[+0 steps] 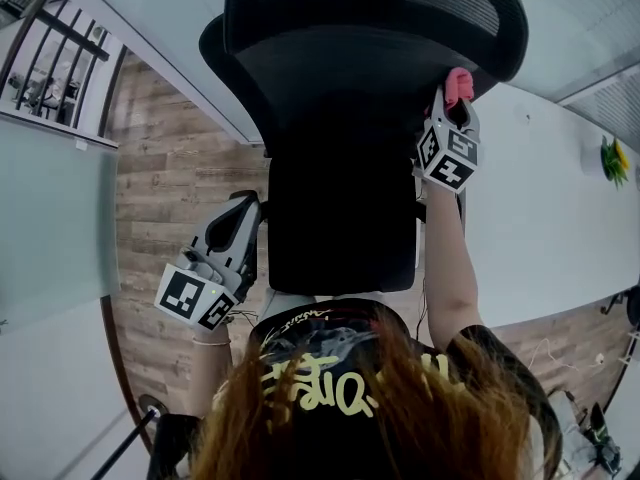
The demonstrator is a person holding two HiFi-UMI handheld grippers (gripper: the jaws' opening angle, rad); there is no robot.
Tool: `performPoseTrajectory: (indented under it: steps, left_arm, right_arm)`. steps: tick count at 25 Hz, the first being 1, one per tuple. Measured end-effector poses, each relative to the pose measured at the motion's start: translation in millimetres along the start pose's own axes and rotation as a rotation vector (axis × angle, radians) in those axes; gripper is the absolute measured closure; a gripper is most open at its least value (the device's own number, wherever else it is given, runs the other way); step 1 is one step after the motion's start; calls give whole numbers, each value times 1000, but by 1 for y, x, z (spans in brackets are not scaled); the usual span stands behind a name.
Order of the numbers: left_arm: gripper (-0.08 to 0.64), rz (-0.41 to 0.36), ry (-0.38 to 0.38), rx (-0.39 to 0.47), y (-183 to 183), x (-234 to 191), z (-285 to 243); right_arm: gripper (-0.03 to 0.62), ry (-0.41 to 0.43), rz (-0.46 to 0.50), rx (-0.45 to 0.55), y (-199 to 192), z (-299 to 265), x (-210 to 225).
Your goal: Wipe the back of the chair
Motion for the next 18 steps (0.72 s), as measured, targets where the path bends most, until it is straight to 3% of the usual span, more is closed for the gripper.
performPoseTrajectory:
  steps: [18]
  left_arm:
    - [568,22,0,-9,-2,-49,12]
  right_arm:
    - [526,59,-8,3,-5,-8,-80]
Point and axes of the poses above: the fingertips, and each gripper's own axes: z backward along the fingers, x to its right, y out of its top, the point moved 2 cm from there along z, backward along the fingers, and after that the axes turned 10 degrees about x, right-handed, at the moved point
